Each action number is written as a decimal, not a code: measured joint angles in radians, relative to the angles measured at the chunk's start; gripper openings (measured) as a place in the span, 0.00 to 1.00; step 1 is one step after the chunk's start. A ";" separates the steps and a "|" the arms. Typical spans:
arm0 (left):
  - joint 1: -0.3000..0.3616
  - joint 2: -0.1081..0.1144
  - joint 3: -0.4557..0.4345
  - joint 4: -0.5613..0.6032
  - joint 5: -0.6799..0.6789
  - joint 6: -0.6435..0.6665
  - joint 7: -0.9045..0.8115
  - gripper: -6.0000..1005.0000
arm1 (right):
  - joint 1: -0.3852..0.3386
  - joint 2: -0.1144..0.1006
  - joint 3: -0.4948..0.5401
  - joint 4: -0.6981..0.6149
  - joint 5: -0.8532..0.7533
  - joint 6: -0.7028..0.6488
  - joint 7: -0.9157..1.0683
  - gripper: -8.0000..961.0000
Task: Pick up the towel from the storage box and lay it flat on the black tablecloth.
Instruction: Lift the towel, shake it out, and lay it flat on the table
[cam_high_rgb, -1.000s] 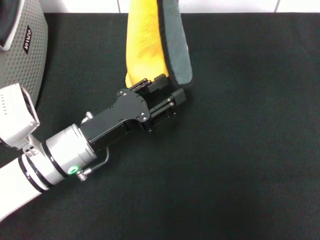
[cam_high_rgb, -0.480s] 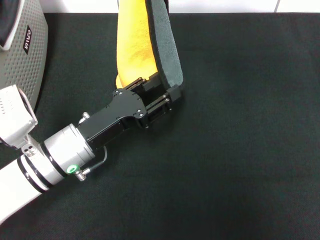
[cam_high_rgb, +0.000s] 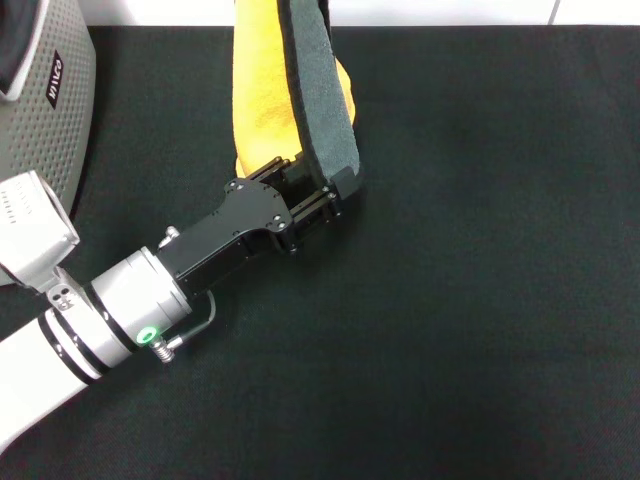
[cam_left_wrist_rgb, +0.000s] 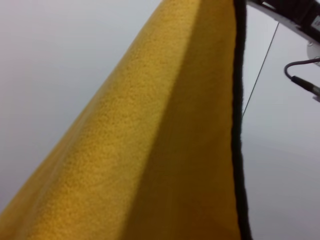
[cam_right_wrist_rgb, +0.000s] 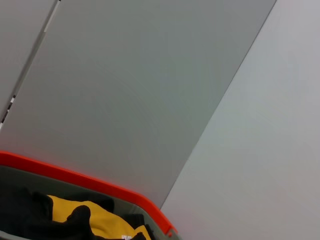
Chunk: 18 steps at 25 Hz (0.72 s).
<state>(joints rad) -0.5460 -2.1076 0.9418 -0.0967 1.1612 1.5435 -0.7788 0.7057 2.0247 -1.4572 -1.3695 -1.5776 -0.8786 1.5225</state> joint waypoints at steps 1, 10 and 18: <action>0.000 0.000 0.000 0.000 0.001 -0.003 -0.008 0.62 | 0.000 0.000 -0.002 -0.001 0.001 0.000 0.000 0.02; 0.004 0.000 0.011 0.013 0.011 0.016 -0.035 0.58 | -0.006 0.000 -0.006 -0.004 0.002 -0.001 -0.001 0.02; 0.008 0.000 0.012 0.019 0.015 0.018 -0.041 0.12 | -0.013 0.000 -0.006 -0.007 0.006 -0.009 -0.001 0.02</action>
<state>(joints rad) -0.5383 -2.1076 0.9542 -0.0778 1.1762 1.5612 -0.8201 0.6923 2.0247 -1.4633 -1.3766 -1.5717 -0.8875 1.5216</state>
